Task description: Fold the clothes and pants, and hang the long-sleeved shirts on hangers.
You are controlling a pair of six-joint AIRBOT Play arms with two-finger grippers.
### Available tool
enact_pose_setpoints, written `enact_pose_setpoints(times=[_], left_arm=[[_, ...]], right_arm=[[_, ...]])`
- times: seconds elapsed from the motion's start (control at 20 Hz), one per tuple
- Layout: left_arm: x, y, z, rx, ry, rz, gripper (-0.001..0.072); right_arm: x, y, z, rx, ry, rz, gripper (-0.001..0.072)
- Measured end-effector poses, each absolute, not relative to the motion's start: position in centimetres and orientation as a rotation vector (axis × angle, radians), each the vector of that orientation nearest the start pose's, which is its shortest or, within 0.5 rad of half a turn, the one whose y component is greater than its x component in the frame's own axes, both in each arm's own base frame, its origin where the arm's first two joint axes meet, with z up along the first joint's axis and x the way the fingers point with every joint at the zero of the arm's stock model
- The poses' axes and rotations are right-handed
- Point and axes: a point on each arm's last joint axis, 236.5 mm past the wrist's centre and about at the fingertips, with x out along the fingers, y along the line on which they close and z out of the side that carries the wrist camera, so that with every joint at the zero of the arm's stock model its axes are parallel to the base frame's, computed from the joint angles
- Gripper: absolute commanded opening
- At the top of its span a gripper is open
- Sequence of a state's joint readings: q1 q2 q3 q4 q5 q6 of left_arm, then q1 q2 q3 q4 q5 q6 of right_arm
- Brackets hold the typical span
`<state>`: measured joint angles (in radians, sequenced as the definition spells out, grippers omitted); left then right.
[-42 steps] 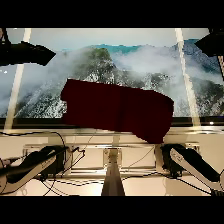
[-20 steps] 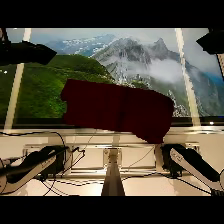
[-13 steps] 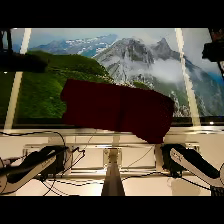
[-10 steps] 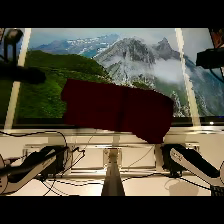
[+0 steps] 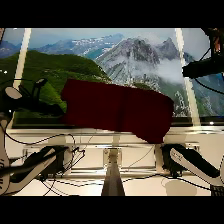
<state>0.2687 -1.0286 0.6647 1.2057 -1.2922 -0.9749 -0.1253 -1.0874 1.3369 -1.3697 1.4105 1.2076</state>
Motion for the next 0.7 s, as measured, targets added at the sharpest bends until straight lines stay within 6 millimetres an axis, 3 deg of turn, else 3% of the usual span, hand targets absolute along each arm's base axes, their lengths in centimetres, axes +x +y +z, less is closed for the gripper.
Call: enact_pose_setpoints(times=[0.4, 0.55, 0.65, 0.7], left_arm=[[20.0, -3.2, -10.1, -0.164, 1.627, -0.54, 0.0573], [20.0, -4.6, -10.8, -0.235, 1.639, -0.596, 0.0328], [20.3, -5.2, -11.1, -0.264, 1.629, -0.613, 0.0314], [20.5, -5.5, -11.1, -0.279, 1.622, -0.622, 0.0206]], right_arm=[[35.9, 0.9, 13.0, -0.091, 1.078, 0.271, 0.0008], [36.1, 0.6, 12.8, -0.1, 1.074, 0.261, 0.0008], [36.3, -0.6, 12.1, -0.136, 1.077, 0.218, 0.0007], [36.3, -1.4, 11.4, -0.159, 1.091, 0.195, 0.0007]])
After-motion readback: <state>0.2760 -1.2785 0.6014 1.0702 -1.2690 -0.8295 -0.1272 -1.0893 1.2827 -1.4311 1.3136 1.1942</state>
